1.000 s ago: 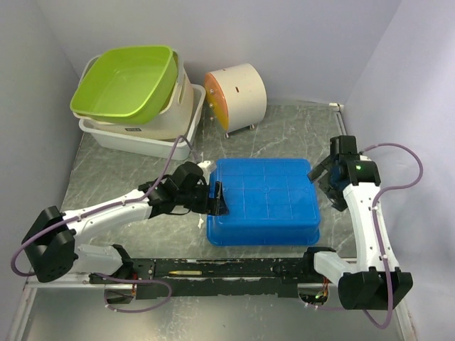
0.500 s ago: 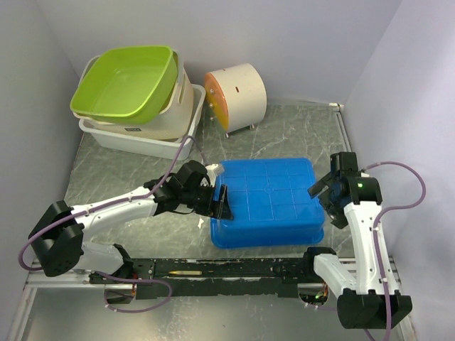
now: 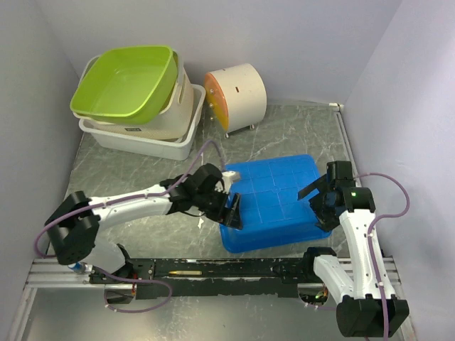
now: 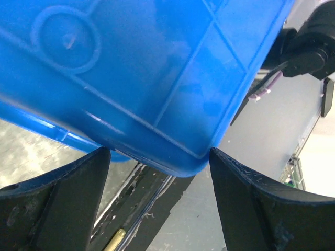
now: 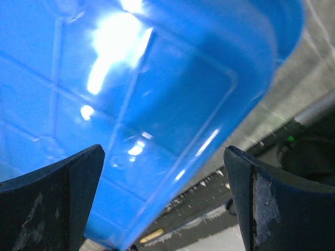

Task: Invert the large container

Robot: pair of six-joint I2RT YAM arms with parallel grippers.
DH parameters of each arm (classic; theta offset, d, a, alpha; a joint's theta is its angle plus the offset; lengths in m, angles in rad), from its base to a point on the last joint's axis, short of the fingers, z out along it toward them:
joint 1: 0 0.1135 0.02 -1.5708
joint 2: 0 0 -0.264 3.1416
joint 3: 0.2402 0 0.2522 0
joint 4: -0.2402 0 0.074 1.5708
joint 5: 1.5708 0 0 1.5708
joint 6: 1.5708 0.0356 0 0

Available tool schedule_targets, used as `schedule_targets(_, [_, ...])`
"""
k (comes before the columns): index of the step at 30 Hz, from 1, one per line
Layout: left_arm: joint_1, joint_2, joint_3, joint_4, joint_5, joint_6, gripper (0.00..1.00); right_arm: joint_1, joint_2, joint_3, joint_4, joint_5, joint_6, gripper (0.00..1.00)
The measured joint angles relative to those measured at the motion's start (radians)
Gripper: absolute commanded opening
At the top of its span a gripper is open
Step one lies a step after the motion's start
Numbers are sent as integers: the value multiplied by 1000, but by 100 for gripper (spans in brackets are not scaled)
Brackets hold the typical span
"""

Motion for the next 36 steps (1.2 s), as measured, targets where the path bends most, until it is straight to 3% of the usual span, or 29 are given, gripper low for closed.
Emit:
schedule_targets(6, [-125, 157, 151, 2, 10, 37, 85, -2, -4, 4, 220, 20, -72, 100])
schedule_targets(11, [-232, 332, 386, -47, 27, 72, 87, -2, 100, 97, 396, 57, -163, 100])
schedule_targets(16, [-264, 278, 444, -97, 8, 114, 88, -3, 184, 224, 449, 90, -280, 100])
schedule_targets(20, [-209, 150, 444, -154, -18, 134, 88, -3, 135, 226, 431, 110, -338, 100])
schedule_targets(24, [-79, 76, 444, -166, -32, 137, 88, -3, 55, 202, 409, 113, -372, 100])
schedule_targets(29, [25, 115, 443, -172, -78, 143, 88, -4, -5, 142, 365, 75, -384, 100])
schedule_targets(36, [80, 259, 497, -212, -81, 179, 87, -5, -54, 86, 320, 34, -373, 100])
